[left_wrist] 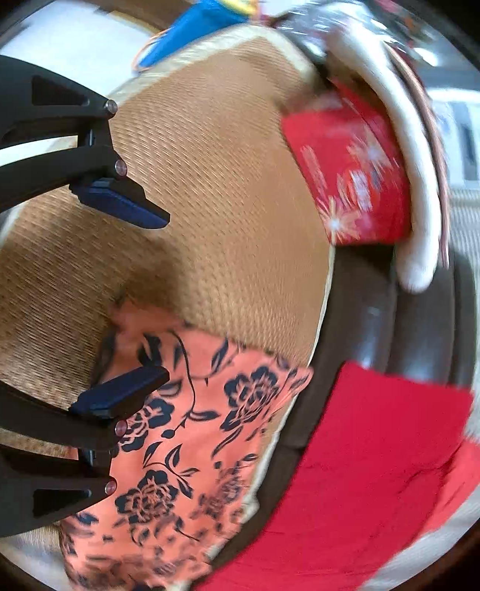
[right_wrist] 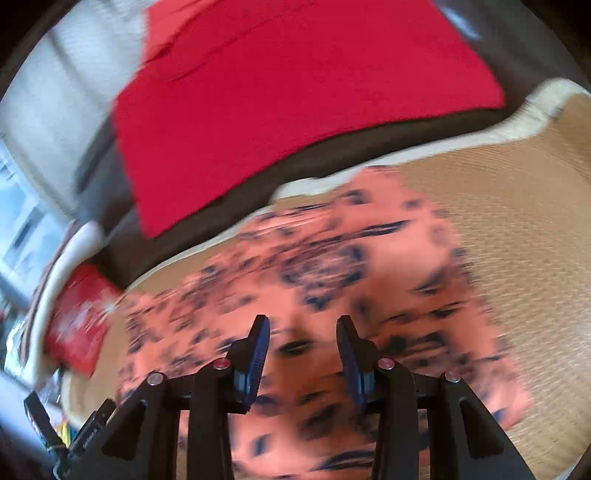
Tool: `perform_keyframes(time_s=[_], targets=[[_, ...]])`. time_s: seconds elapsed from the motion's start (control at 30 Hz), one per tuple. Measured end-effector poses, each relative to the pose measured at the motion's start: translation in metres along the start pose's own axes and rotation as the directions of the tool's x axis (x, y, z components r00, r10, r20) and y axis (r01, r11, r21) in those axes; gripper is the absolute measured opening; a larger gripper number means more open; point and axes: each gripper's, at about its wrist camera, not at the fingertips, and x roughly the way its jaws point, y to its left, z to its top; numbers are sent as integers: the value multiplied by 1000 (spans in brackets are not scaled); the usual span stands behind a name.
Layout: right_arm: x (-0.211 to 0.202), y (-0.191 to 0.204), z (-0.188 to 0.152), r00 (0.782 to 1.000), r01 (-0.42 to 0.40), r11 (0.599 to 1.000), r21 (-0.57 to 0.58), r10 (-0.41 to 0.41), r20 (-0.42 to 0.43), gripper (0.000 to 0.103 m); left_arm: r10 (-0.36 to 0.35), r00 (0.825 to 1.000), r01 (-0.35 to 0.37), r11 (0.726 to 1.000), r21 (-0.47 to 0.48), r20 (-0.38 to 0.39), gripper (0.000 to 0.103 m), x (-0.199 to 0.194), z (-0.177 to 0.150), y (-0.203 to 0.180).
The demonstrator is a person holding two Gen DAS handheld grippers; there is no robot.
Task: Fold small clothes
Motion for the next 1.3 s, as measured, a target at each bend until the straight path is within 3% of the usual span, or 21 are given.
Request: perform_keyframes(time_s=[0.13,0.17,0.2,0.23,0.3,0.43,0.53,0.6,0.77,0.83,0.87,0.9,1.0,1.1,1.17,1.23,1.3], targets=[[11,41,-19,995,-87,993,-80,83,-48,41,-95,994,90,993,-80,-59,76,-3,-13,19],[14,45,-24,992,-112,991,-75,108,-64,41,-155,985,147,985,-94,-81,67,-1,-15,19],[19,51,-29,987,-143,988,-62,137,-86,41,-201,975,191,976,-100,-94,51,-1,-18,16],[26,55,-35,981,-161,986,-49,154,-114,41,-237,965,227,969,-94,-109,47,1,-17,13],[46,57,-46,975,-116,993,-32,107,-192,37,-280,949,270,959,-84,-146,46,7,-20,5],[57,42,-46,960,-155,986,60,165,-225,34,-429,871,395,901,-177,-239,46,23,-28,-7],[60,29,-46,949,-174,977,120,199,-245,25,-469,842,410,877,-250,-267,51,35,-26,-15],[59,23,-46,941,-193,971,138,223,-254,25,-466,847,393,873,-289,-256,59,42,-21,-16],[59,23,-42,935,-209,970,120,234,-268,25,-446,865,368,875,-314,-230,58,52,-9,-26],[65,24,-42,930,-220,967,126,247,-274,24,-423,879,350,886,-305,-218,47,54,-7,-31],[66,23,-42,928,-223,967,127,250,-277,22,-410,887,341,891,-299,-212,35,55,-7,-33],[66,22,-42,926,-224,966,126,252,-281,20,-404,890,336,895,-294,-211,30,56,-6,-35],[68,18,-41,916,-234,961,146,268,-297,16,-404,892,335,892,-304,-202,21,59,-4,-41],[66,11,-37,901,-253,949,188,302,-312,15,-385,904,329,905,-270,-188,19,55,1,-50],[63,10,-35,895,-270,939,214,327,-302,16,-372,911,326,914,-240,-179,19,52,6,-59],[53,13,-29,906,-290,938,191,333,-261,20,-355,915,311,923,-226,-192,23,54,8,-65],[49,15,-26,927,-259,953,156,291,-237,18,-353,910,295,919,-261,-217,49,65,6,-66]])
